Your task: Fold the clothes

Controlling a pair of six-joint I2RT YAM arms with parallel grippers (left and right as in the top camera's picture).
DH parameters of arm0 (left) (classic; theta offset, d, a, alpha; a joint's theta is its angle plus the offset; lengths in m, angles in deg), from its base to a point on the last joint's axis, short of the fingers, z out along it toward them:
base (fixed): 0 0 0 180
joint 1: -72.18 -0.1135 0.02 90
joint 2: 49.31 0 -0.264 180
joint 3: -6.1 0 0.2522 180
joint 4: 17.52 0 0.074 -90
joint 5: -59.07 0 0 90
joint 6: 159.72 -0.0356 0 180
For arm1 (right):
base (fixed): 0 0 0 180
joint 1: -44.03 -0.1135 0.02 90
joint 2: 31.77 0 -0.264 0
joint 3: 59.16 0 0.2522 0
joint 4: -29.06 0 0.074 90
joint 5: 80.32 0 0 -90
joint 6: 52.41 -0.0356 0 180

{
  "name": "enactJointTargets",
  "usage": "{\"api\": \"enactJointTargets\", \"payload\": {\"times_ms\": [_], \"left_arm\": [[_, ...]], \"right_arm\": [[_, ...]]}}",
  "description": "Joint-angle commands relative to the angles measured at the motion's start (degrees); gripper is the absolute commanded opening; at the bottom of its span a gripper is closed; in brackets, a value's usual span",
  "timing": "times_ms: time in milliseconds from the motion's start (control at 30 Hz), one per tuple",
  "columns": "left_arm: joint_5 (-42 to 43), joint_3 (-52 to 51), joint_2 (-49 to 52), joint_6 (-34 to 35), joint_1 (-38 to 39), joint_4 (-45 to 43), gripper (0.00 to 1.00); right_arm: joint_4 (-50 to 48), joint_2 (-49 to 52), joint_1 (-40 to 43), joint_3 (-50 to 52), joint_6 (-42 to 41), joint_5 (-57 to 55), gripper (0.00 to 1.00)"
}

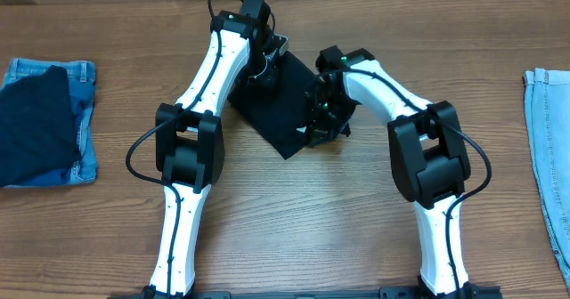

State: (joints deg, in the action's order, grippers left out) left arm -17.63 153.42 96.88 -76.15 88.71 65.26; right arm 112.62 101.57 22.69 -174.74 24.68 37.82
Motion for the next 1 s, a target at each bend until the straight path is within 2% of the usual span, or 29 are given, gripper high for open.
{"api": "enactJointTargets", "payload": {"times_ms": [0,67,133,167,233,300,433,533,667,900,967], "left_arm": [[-0.22,0.33,2.47,-0.87,0.72,0.76,0.38],[-0.22,0.33,2.47,-0.85,0.70,0.79,0.38],[-0.20,0.33,2.47,-0.85,0.70,0.79,0.38],[-0.20,0.33,2.47,-0.85,0.70,0.76,0.38],[-0.20,0.33,2.47,-0.85,0.70,0.79,0.38],[-0.20,0.33,2.47,-0.85,0.70,0.85,0.38],[-0.20,0.33,2.47,-0.85,0.70,1.14,0.39],[-0.22,0.33,2.47,-0.87,0.70,1.20,0.39],[-0.22,0.33,2.47,-0.87,0.70,1.20,0.39],[-0.24,0.33,2.47,-0.87,0.70,1.25,0.39],[-0.33,0.33,2.47,-0.87,0.70,1.40,0.39]], "right_arm": [[2.14,-4.81,1.70,0.46,8.00,5.70,0.16],[2.25,-8.70,1.64,0.46,8.92,6.95,0.21],[1.16,-12.46,1.36,0.46,8.92,10.32,0.41],[0.50,-12.59,0.98,0.46,8.90,13.53,0.45],[-2.60,-12.41,-0.72,0.61,8.39,14.80,0.46],[-7.19,-12.35,-3.32,0.63,5.53,12.90,0.45],[-13.33,-12.33,-6.16,0.63,0.26,7.26,0.27],[-15.23,-11.37,-7.72,0.63,-3.69,-0.13,0.27],[-17.97,-9.01,-7.96,1.18,-8.02,-1.14,0.27],[-28.98,-9.01,-7.96,13.27,-15.23,-1.14,0.27],[-28.20,-9.01,-7.96,15.91,-15.23,-1.11,0.27]]}}
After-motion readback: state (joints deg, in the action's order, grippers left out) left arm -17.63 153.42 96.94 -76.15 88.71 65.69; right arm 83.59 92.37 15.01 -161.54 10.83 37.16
